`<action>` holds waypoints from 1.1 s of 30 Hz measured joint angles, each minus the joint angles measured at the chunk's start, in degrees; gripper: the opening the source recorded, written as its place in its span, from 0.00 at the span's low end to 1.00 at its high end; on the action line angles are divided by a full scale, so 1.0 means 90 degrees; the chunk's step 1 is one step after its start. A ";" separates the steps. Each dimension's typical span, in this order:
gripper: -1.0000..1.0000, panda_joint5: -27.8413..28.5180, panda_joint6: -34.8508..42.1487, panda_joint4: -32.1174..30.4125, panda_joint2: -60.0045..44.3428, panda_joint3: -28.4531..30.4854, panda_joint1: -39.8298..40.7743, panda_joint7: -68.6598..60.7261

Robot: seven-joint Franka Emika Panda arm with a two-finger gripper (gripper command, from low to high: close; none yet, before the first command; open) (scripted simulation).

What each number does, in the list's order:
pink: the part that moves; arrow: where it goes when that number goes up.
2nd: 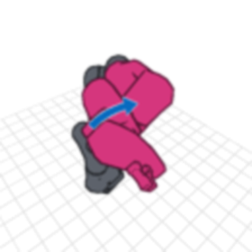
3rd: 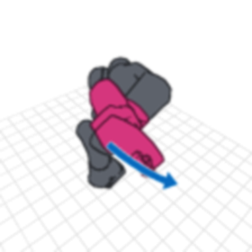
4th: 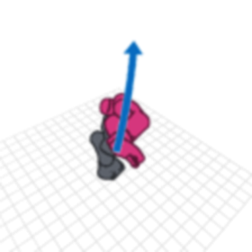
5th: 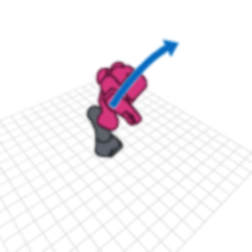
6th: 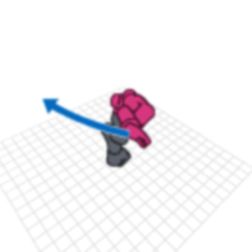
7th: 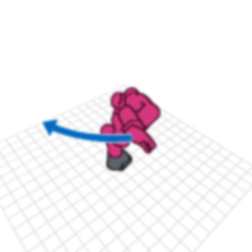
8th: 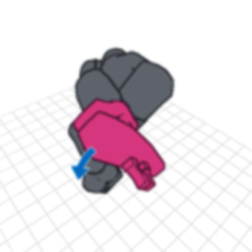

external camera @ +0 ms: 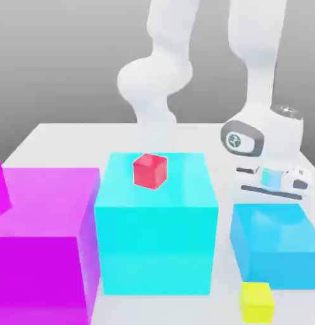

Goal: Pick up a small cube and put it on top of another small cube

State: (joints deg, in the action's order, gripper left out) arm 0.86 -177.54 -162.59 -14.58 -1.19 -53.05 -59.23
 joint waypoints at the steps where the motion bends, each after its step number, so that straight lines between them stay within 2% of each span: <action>1: 0.00 -0.0036 0.0077 0.0000 0.0097 -0.0035 0.0017 -0.0010; 10: 0.00 -0.0240 0.0800 -0.0094 0.0979 -0.0252 0.0160 -0.0125; 18: 0.00 -0.0133 0.1311 -0.0324 0.1605 -0.0197 0.0184 -0.0123; 24: 0.00 0.0358 0.1699 0.0691 0.1506 -0.0469 0.0110 -0.0177; 25: 0.00 0.0331 0.1795 0.0864 0.1462 -0.0392 0.0033 -0.0149; 33: 0.00 -0.0032 0.2696 0.2134 0.0952 0.0460 0.1407 0.0470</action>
State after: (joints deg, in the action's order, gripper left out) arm 0.57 -153.27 -143.38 -6.01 2.95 -40.39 -54.99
